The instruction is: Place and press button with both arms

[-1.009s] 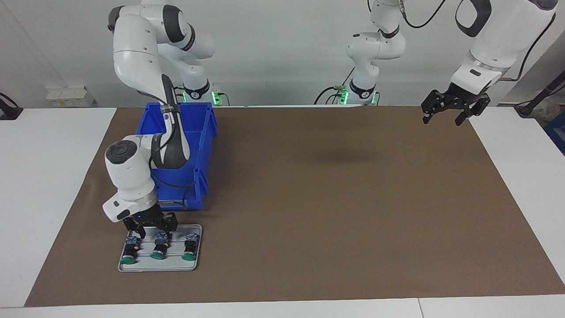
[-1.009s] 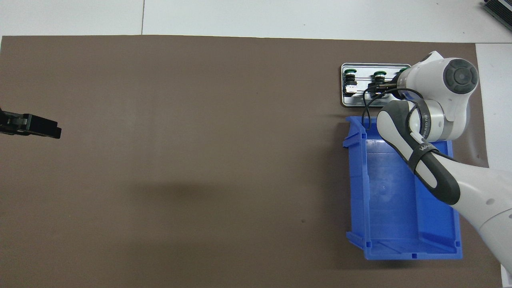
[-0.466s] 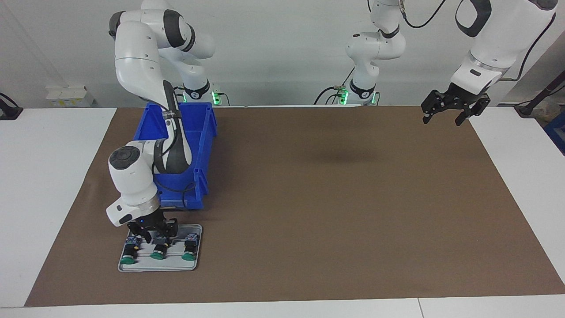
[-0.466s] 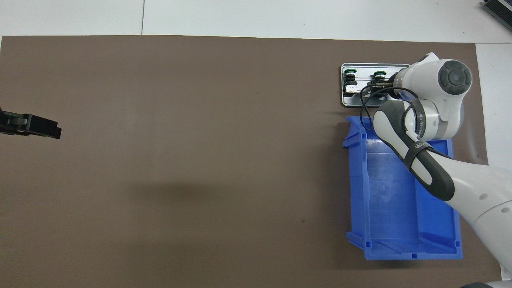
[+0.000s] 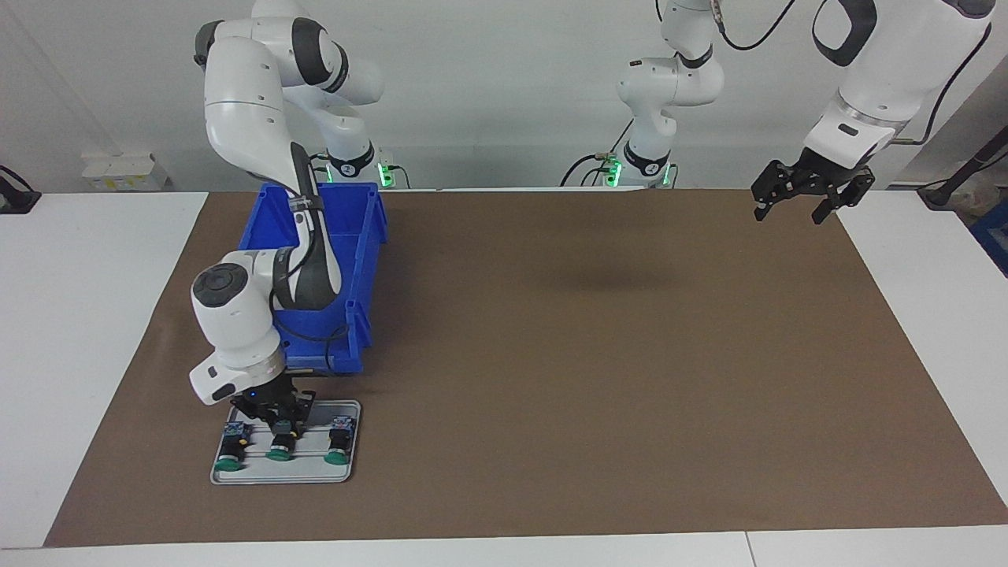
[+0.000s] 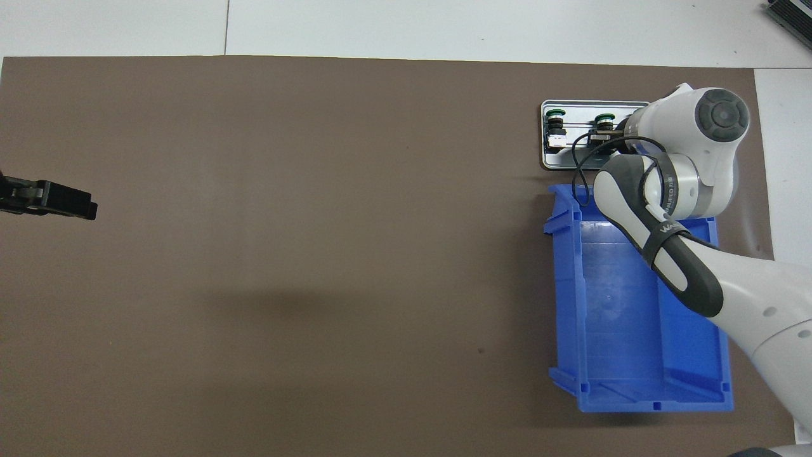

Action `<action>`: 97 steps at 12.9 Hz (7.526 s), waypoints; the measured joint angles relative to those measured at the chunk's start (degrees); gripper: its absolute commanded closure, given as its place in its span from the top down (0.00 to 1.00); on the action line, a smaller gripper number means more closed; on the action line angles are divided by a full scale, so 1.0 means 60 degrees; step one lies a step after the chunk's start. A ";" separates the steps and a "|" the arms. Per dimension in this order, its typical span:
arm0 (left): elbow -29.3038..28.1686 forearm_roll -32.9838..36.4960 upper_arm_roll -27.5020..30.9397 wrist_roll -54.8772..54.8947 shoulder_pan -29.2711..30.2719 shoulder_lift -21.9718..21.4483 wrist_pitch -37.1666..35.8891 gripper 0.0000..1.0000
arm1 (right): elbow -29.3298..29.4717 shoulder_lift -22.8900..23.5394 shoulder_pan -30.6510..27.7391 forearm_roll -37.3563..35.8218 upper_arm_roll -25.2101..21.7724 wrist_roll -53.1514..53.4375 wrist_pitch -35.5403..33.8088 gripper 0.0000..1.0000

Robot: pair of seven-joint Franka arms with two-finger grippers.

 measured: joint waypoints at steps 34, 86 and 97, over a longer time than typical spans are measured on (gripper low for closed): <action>0.0000 0.0000 0.0000 0.0000 0.0000 0.0000 0.0000 1.00 | 0.5432 0.2509 0.5669 0.0035 0.0959 1.9582 -0.4695 0.91; -0.2119 -0.1095 -0.1894 0.4421 -0.2345 0.3560 0.9004 0.00 | -0.0496 -0.6335 0.1294 0.0896 -0.1360 -0.1577 -0.8888 0.99; -0.4592 -1.3075 -0.3134 1.5448 0.0856 0.1923 0.7724 0.00 | -0.0674 -0.6383 0.1468 0.0887 -0.1191 -0.1545 -0.8491 0.97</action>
